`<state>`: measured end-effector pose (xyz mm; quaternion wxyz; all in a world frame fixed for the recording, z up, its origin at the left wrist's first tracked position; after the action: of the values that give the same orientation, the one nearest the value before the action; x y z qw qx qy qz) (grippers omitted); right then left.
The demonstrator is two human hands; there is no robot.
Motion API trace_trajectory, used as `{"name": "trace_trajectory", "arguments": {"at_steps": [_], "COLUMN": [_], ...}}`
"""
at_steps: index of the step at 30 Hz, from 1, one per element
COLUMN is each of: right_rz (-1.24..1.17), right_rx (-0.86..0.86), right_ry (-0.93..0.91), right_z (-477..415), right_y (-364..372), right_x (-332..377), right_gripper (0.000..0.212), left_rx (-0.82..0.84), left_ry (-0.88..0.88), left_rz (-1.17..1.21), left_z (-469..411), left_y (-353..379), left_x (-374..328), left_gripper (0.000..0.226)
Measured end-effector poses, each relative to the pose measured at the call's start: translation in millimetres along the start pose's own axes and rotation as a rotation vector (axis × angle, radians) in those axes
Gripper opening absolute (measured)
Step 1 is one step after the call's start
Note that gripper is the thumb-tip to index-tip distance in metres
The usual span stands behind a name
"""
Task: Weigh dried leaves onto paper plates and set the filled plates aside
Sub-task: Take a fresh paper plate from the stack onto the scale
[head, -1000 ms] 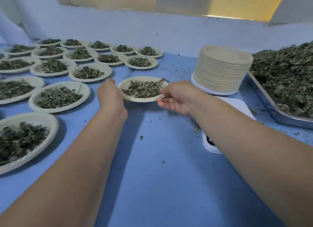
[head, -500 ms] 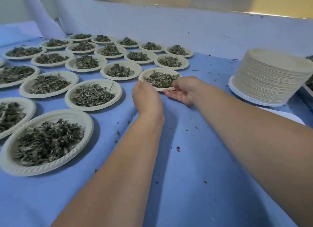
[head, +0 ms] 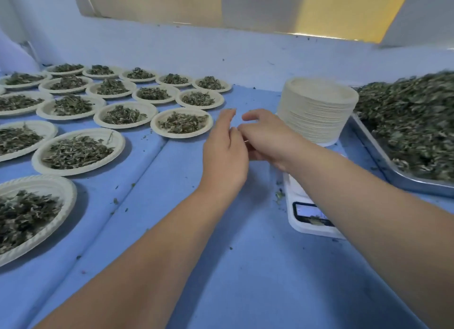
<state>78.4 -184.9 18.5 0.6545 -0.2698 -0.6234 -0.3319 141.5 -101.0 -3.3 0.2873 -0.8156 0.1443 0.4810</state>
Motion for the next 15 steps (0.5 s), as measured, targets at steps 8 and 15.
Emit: {"name": "trace_trajectory", "arguments": {"at_steps": [8, 15], "right_rz": [0.138, 0.555], "right_rx": [-0.196, -0.539], "right_ry": [-0.213, -0.418], "right_z": [62, 101], "right_y": [-127, -240], "right_x": [24, 26], "right_gripper": [0.031, 0.016], "left_rx": [0.218, 0.303], "left_ry": [0.538, 0.77], "left_rz": [-0.393, -1.07], "left_z": [0, -42], "left_y": [85, 162], "left_x": [-94, -141], "left_gripper": [0.044, 0.042]}}
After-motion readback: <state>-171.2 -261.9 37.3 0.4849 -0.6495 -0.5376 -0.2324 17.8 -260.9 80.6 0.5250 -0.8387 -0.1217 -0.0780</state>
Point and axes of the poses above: each hand's wrist, its own z-axis away from the middle knuckle, its own y-axis out of the palm, x = y × z, the point moved 5 cm from there along -z, towards the middle knuckle, and after that the axes turned 12 degrees about -z, right-handed, at the moved point
